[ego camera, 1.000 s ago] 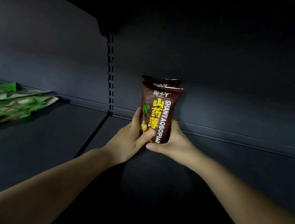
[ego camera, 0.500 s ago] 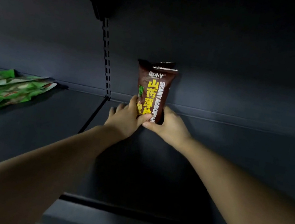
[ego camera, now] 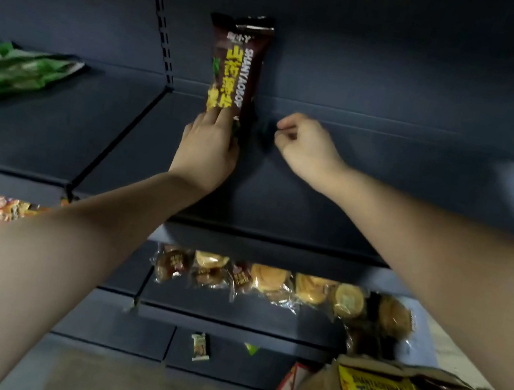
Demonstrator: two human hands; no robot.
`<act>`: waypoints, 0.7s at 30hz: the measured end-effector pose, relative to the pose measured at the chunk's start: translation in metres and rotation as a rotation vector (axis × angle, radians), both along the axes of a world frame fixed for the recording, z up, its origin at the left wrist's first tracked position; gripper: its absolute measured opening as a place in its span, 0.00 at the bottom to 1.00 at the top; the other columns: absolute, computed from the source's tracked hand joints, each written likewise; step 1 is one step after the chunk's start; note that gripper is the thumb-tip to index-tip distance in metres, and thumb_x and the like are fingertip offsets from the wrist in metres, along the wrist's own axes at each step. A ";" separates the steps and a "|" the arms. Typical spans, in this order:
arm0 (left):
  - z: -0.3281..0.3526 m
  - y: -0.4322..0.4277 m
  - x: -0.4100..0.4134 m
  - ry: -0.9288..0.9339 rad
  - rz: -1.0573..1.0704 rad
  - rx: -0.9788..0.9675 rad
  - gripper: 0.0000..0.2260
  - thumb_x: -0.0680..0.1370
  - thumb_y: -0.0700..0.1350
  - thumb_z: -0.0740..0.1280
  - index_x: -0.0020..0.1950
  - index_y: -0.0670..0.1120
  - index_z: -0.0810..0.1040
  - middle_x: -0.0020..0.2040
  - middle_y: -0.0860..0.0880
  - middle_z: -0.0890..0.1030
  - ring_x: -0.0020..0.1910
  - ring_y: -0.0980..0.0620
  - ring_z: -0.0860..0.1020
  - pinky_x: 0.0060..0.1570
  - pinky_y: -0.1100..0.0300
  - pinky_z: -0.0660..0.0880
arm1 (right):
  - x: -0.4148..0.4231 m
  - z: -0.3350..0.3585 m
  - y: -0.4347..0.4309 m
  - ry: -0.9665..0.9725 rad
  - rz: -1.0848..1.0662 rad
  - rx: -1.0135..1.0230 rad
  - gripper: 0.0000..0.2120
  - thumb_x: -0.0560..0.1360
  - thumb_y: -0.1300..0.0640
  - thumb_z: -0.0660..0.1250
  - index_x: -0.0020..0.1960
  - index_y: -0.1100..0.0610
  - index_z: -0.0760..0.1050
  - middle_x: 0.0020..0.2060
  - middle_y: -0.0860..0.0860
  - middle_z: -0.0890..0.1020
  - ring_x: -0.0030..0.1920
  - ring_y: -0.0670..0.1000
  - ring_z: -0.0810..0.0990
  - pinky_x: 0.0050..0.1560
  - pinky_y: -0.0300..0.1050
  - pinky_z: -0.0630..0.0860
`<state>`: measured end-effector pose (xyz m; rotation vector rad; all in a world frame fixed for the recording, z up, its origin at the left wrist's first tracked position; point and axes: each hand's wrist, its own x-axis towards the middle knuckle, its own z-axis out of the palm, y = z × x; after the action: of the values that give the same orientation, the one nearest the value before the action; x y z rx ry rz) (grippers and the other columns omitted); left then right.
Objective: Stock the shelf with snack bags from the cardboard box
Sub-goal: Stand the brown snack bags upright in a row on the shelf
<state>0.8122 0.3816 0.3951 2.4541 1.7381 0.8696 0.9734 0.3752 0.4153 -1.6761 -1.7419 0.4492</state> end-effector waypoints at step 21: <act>-0.096 -0.269 0.187 -0.289 -0.295 -0.148 0.16 0.70 0.33 0.56 0.55 0.39 0.76 0.48 0.41 0.79 0.45 0.39 0.78 0.38 0.50 0.76 | 0.183 -0.056 -0.259 0.237 0.095 -0.035 0.09 0.79 0.61 0.61 0.47 0.54 0.80 0.38 0.41 0.79 0.41 0.40 0.77 0.42 0.31 0.71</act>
<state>0.9996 0.1131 0.2993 2.2741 1.2600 0.9652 1.1567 0.1163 0.3591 -1.5008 -1.6508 0.6961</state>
